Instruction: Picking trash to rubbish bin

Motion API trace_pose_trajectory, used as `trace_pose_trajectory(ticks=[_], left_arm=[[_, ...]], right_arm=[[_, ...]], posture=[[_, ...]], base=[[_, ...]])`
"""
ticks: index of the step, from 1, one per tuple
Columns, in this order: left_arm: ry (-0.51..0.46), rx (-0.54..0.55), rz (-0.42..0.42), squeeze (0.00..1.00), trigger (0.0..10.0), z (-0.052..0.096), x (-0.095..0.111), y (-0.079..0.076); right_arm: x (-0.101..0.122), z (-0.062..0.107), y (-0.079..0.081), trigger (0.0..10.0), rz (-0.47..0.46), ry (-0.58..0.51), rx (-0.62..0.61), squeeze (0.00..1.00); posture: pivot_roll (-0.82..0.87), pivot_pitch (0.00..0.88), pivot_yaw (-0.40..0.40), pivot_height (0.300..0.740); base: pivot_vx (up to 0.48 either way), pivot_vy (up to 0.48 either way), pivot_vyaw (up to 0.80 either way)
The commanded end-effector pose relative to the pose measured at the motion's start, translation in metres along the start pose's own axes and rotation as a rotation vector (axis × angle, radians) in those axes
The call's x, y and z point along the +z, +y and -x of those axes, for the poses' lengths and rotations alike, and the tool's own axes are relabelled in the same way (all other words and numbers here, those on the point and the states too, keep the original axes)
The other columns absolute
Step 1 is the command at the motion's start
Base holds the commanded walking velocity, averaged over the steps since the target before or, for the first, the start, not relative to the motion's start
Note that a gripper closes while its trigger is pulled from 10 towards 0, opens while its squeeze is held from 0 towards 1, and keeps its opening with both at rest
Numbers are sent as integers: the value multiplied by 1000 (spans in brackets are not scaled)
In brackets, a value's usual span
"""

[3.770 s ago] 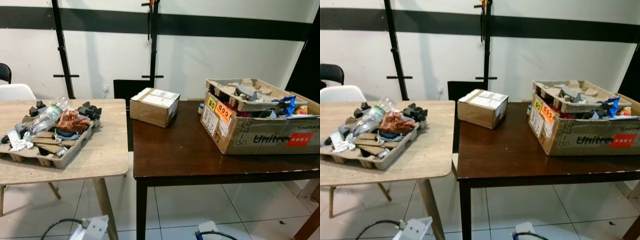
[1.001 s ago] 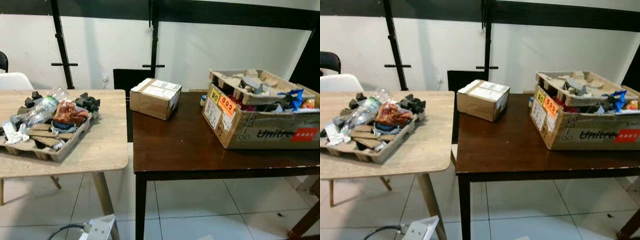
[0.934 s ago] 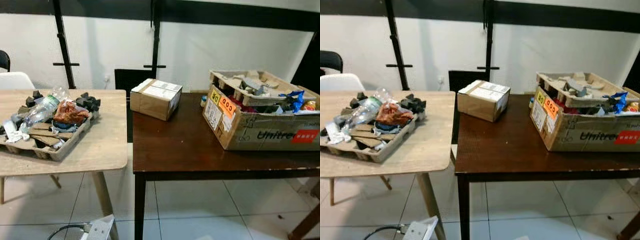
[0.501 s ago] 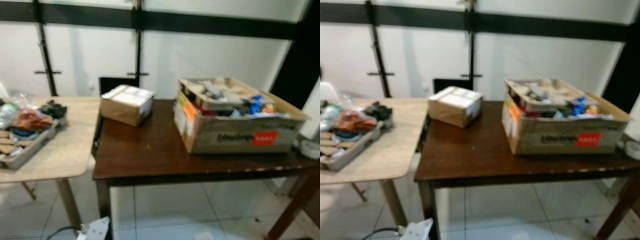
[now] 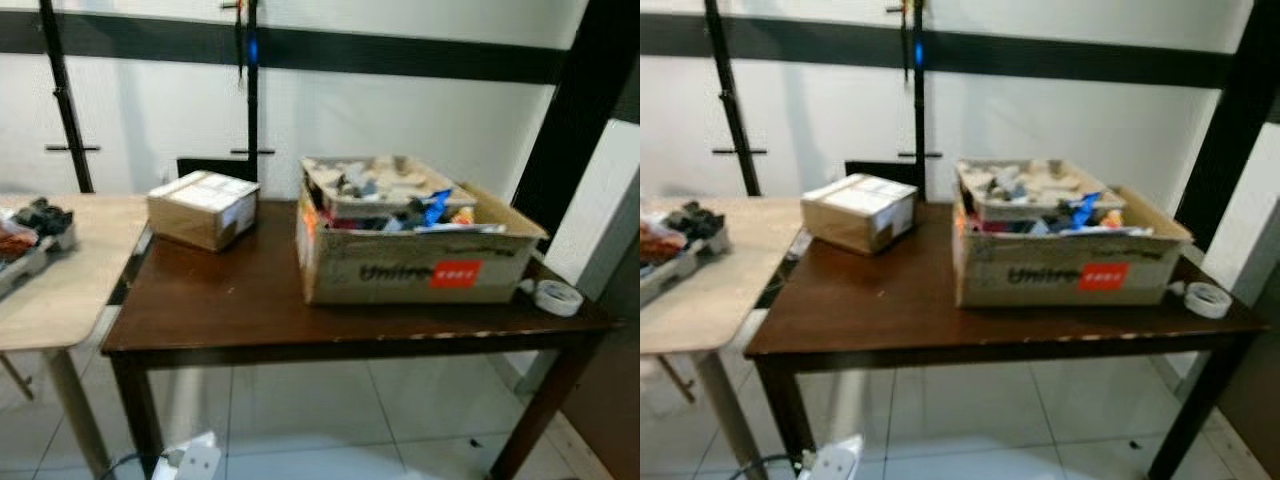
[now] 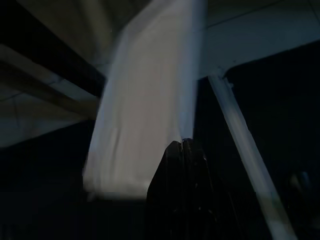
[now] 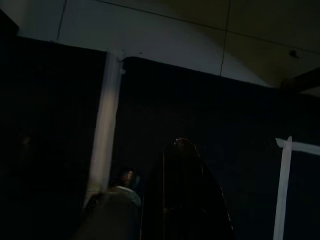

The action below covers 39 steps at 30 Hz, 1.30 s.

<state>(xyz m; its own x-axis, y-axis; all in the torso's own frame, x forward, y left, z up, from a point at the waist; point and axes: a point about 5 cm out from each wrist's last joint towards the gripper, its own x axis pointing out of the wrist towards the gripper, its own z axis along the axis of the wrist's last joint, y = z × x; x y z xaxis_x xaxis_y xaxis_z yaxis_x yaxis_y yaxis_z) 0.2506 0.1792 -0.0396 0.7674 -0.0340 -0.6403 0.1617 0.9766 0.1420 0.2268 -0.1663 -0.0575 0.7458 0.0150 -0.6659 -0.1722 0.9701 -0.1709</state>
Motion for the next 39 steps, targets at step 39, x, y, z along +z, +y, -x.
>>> trace_pose_trajectory(ticks=[39], left_arm=[[0, -18, 78, 0, 10000, 0, -2, -3]], right_arm=[[-5, 1, -4, 10000, -8, 16, -15, 0]], posture=[[-15, 77, -19, 740]], base=[[0, -86, 0]])
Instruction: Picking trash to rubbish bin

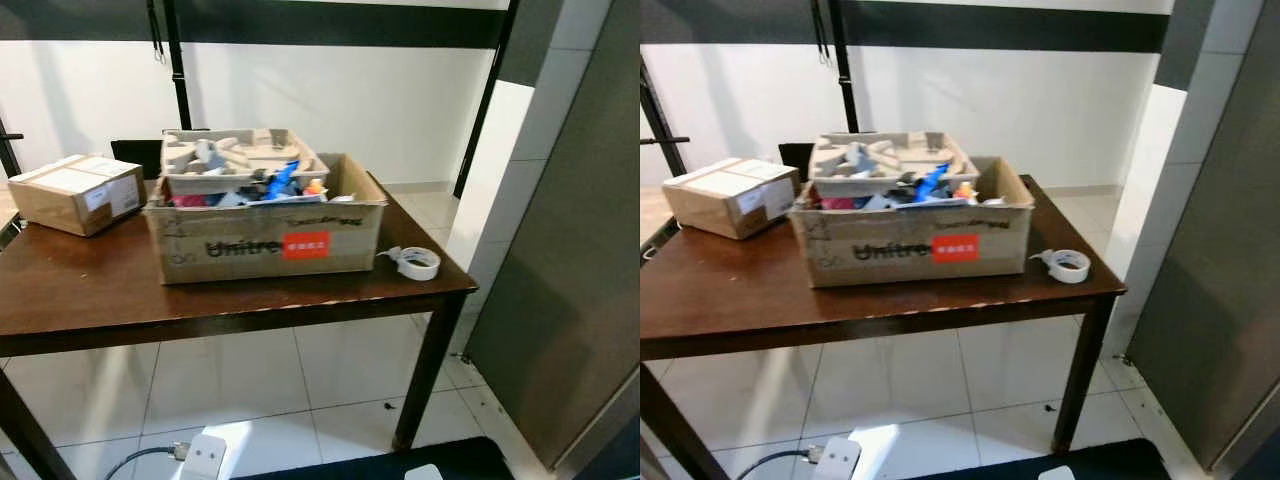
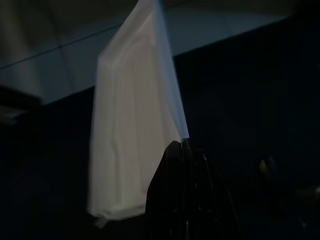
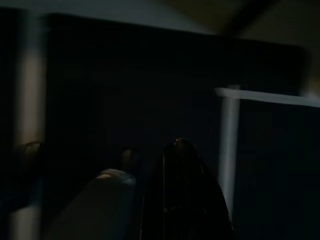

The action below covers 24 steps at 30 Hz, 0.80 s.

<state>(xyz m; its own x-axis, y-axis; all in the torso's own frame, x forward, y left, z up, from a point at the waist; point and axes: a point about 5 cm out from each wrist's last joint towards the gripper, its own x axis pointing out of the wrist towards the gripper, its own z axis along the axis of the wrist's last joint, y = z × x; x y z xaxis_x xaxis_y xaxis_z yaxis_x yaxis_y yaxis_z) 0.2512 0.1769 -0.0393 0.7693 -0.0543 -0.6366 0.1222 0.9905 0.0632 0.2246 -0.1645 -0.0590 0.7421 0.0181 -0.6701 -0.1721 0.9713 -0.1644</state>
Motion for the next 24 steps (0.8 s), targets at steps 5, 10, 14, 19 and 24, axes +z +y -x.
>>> trace_pose_trajectory(ticks=[5, 10, 14, 19, 24], left_arm=[[4, 4, -32, 0, 10000, 1, -2, 0], [5, 7, -34, 0, 10000, 0, -2, 0], [3, 11, -38, 0, 10000, 0, -2, 0], [4, 18, -37, 0, 10000, 0, -2, 0], [2, 22, -22, 0, 10000, 0, -2, 0]], right_arm=[[-3, 1, -6, 10000, -4, 12, -19, 0], [-3, 1, -6, 10000, -6, 13, -20, 0], [-3, 1, -6, 10000, -8, 12, -21, 0], [-3, 1, -6, 10000, -9, 13, -21, 0], [-3, 1, -6, 10000, -9, 14, -17, 0]], posture=[[-14, 77, -18, 740], [-14, 78, -16, 740], [-15, 79, -15, 740], [-15, 80, -16, 740], [-15, 80, -16, 740]], base=[[0, 0, 0], [0, 0, 0], [0, 0, 0], [0, 0, 0], [0, 0, 0]])
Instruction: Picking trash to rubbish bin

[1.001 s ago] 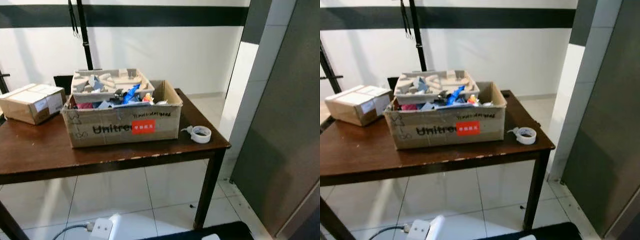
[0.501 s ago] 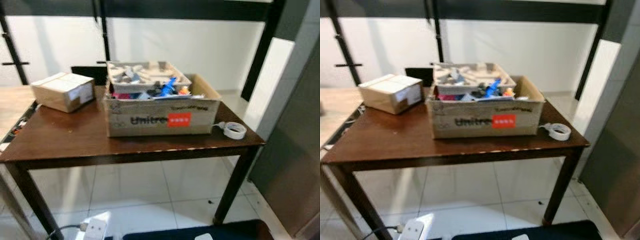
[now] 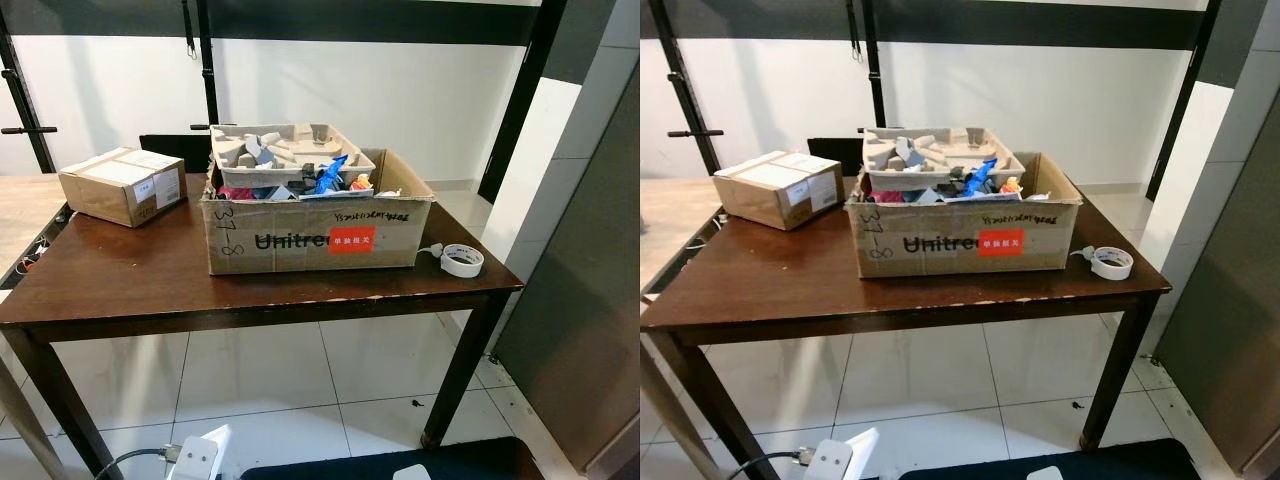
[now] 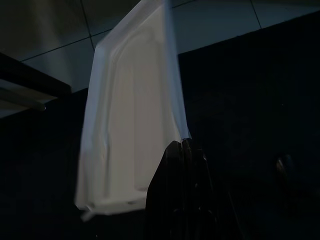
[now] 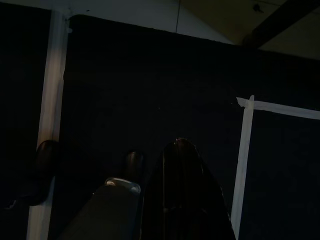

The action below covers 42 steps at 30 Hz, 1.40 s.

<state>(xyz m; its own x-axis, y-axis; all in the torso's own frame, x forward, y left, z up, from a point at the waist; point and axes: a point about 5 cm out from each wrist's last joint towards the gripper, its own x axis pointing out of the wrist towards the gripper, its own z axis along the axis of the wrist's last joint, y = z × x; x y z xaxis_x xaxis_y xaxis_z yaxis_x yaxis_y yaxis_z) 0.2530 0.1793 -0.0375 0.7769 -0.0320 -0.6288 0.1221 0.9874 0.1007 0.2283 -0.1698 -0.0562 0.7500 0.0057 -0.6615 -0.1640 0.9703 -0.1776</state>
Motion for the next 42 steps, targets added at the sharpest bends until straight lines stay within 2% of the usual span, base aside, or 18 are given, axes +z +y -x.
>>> trace_pose_trajectory(ticks=[1, 36, 42], left_arm=[[11, 0, 9, 0, 10000, 1, -4, -3], [33, 8, -3, 0, 10000, 1, -9, -3], [36, 5, 15, 0, 10000, 2, -9, -2]], right_arm=[[-6, 2, 0, 10000, -13, 22, -1, 0], [-4, 0, -1, 10000, -9, 27, 1, 0], [-4, 0, -1, 10000, -9, 27, 2, 0]], posture=[[-13, 78, -18, 740], [-15, 70, -26, 740], [-15, 69, -26, 740]], base=[[0, 0, 0], [0, 0, 0], [0, 0, 0]])
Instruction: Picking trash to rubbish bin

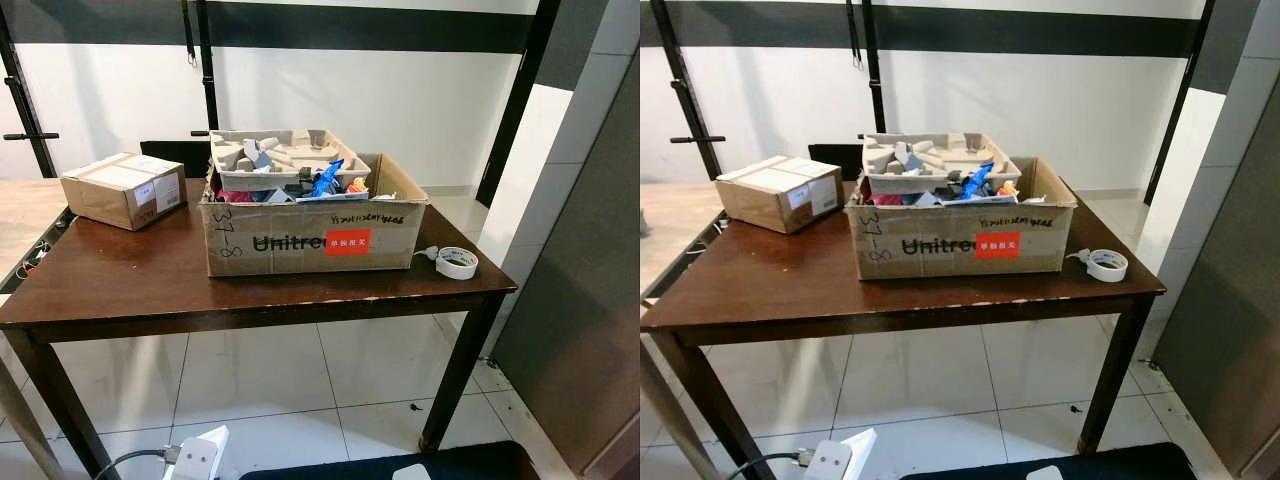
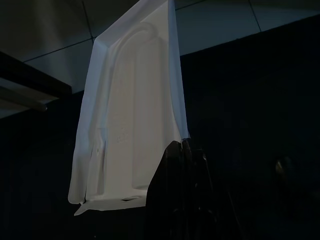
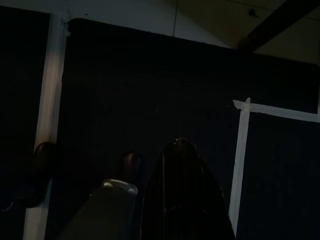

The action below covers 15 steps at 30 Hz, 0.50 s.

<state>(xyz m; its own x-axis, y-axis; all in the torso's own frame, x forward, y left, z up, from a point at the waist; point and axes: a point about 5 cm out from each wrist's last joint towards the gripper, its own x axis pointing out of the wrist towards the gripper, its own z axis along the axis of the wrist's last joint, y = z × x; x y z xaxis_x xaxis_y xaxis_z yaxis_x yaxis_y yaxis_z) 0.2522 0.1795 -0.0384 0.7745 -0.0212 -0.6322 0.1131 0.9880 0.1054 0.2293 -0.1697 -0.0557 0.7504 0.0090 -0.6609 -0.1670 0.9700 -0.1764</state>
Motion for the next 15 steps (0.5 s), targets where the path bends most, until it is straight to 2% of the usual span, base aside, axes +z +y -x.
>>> trace_pose_trajectory(ticks=[1, 10, 15], left_arm=[[31, -5, 13, 0, 10000, 1, -8, -2], [26, -14, 22, 0, 10000, 1, -6, -2], [22, -17, 31, 0, 10000, 1, -5, -2]], right_arm=[[-5, 1, -1, 10000, -10, 28, -1, 0], [-5, 1, 0, 10000, -12, 28, 0, 0], [-5, 1, 1, 10000, -12, 27, -1, 0]], posture=[[-15, 69, -26, 740], [-13, 59, -22, 740], [-13, 58, -20, 740]], base=[[0, 0, 0], [0, 0, 0], [244, 0, 0]])
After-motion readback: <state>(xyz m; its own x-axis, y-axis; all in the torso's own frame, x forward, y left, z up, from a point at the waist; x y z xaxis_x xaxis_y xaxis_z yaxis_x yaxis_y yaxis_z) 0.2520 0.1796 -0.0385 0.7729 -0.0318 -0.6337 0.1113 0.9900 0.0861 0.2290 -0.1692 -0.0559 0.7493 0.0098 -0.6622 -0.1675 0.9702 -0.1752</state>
